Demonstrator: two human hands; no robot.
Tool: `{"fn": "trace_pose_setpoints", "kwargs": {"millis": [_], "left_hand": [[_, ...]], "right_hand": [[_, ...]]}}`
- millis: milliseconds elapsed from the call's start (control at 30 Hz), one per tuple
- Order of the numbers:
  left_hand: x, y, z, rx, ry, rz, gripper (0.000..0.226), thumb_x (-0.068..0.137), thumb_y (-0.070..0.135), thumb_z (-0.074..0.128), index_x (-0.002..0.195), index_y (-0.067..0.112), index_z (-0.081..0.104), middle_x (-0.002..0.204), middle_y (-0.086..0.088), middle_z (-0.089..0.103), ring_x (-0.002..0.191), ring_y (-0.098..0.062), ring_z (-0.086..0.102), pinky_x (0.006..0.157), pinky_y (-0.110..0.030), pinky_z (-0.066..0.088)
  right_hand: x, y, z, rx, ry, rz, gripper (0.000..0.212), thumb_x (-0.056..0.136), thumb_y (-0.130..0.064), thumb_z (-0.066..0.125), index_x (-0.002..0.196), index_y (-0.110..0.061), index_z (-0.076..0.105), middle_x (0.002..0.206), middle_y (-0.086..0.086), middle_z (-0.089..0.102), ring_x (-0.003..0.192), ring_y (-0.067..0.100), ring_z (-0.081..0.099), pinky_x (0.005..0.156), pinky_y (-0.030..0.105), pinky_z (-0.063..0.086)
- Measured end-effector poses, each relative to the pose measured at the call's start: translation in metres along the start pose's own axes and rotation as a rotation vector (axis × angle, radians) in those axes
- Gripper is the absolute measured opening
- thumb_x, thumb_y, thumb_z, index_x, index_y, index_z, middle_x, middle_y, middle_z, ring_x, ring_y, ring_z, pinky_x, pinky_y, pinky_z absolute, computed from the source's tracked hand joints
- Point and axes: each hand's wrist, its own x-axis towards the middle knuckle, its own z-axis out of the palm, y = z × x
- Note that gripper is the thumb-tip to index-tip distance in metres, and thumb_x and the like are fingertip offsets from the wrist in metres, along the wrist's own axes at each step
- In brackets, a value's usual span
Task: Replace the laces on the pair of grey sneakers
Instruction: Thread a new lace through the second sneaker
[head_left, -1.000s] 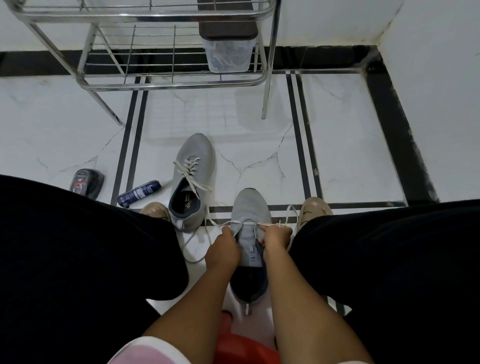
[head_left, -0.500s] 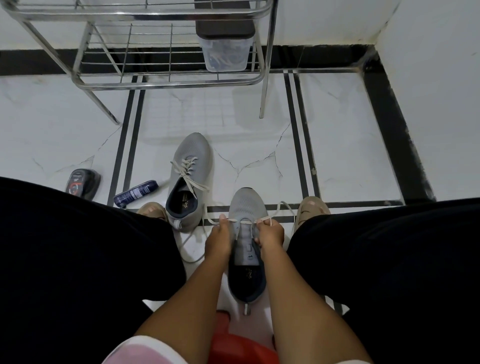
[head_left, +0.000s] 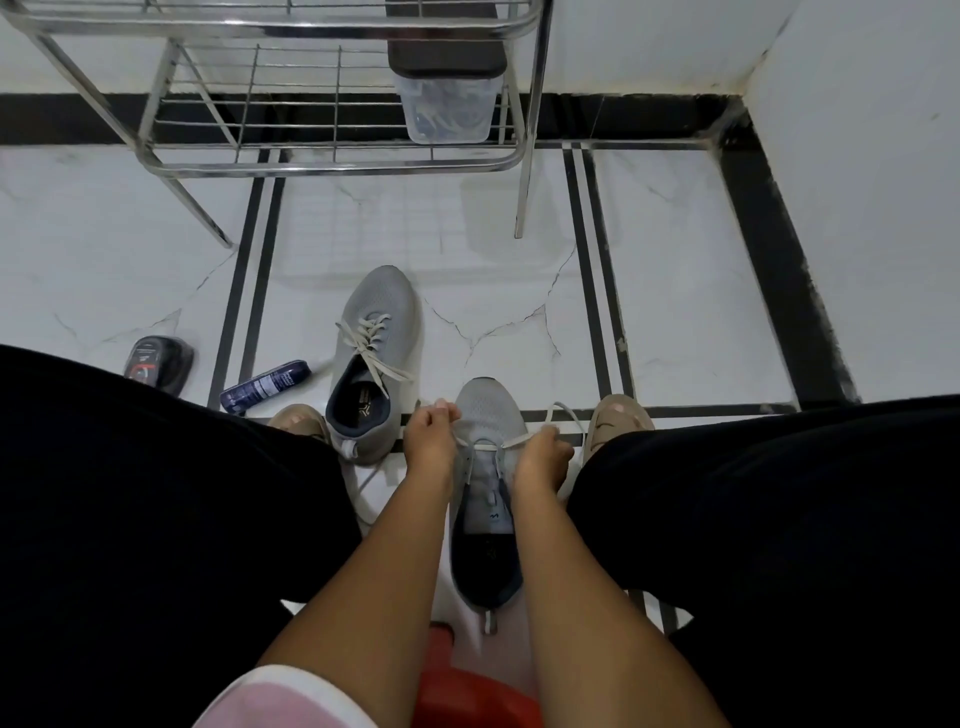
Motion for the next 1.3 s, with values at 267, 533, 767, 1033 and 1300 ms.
{"fn": "trace_pose_setpoints", "kwargs": {"millis": [267, 533, 767, 1033, 1300], "left_hand": [[-0.032, 0.076, -0.004, 0.088, -0.112, 0.305, 0.03, 0.103, 0.019, 0.034, 0.092, 0.011, 0.061, 0.092, -0.002, 0.065, 0.092, -0.016, 0.059, 0.084, -0.029, 0.045], [-0.092, 0.183, -0.02, 0.207, -0.244, 0.489, 0.027, 0.102, 0.014, 0.03, 0.094, 0.01, 0.055, 0.082, 0.0, 0.057, 0.078, -0.013, 0.053, 0.061, -0.017, 0.037], [-0.132, 0.266, -0.046, 0.446, -0.446, 0.531, 0.026, 0.103, 0.021, 0.034, 0.088, 0.017, 0.054, 0.081, 0.002, 0.058, 0.073, -0.007, 0.054, 0.064, -0.018, 0.039], [-0.121, 0.309, -0.066, 0.275, -0.538, 0.648, 0.019, 0.1, 0.024, 0.048, 0.096, 0.022, 0.067, 0.089, 0.007, 0.07, 0.094, -0.011, 0.062, 0.086, -0.031, 0.042], [-0.146, 0.315, -0.06, 0.031, -0.484, 0.758, 0.016, 0.093, 0.012, 0.059, 0.106, 0.008, 0.069, 0.086, 0.0, 0.071, 0.067, 0.002, 0.063, 0.062, -0.015, 0.043]], "right_hand": [[-0.052, -0.077, -0.011, 0.004, -0.164, -0.407, 0.032, 0.097, -0.014, 0.041, 0.119, -0.014, 0.064, 0.117, 0.008, 0.066, 0.1, 0.024, 0.06, 0.092, 0.038, 0.049], [-0.161, -0.196, -0.054, -0.382, -0.352, -0.979, 0.01, 0.094, -0.014, 0.05, 0.095, -0.019, 0.058, 0.105, 0.005, 0.069, 0.095, 0.022, 0.065, 0.085, 0.035, 0.052], [-0.23, -0.277, -0.108, -0.909, -0.402, -1.245, 0.015, 0.094, -0.014, 0.059, 0.102, -0.007, 0.07, 0.097, 0.005, 0.07, 0.083, 0.014, 0.063, 0.086, 0.031, 0.052], [-0.223, -0.302, -0.111, -0.585, -0.421, -1.177, 0.011, 0.088, -0.011, 0.068, 0.099, -0.008, 0.07, 0.091, 0.007, 0.069, 0.081, 0.016, 0.064, 0.079, 0.03, 0.055], [-0.239, -0.308, -0.1, -0.34, -0.41, -1.24, 0.009, 0.084, -0.018, 0.072, 0.078, -0.021, 0.066, 0.085, 0.008, 0.073, 0.081, 0.022, 0.071, 0.079, 0.032, 0.054]]}}
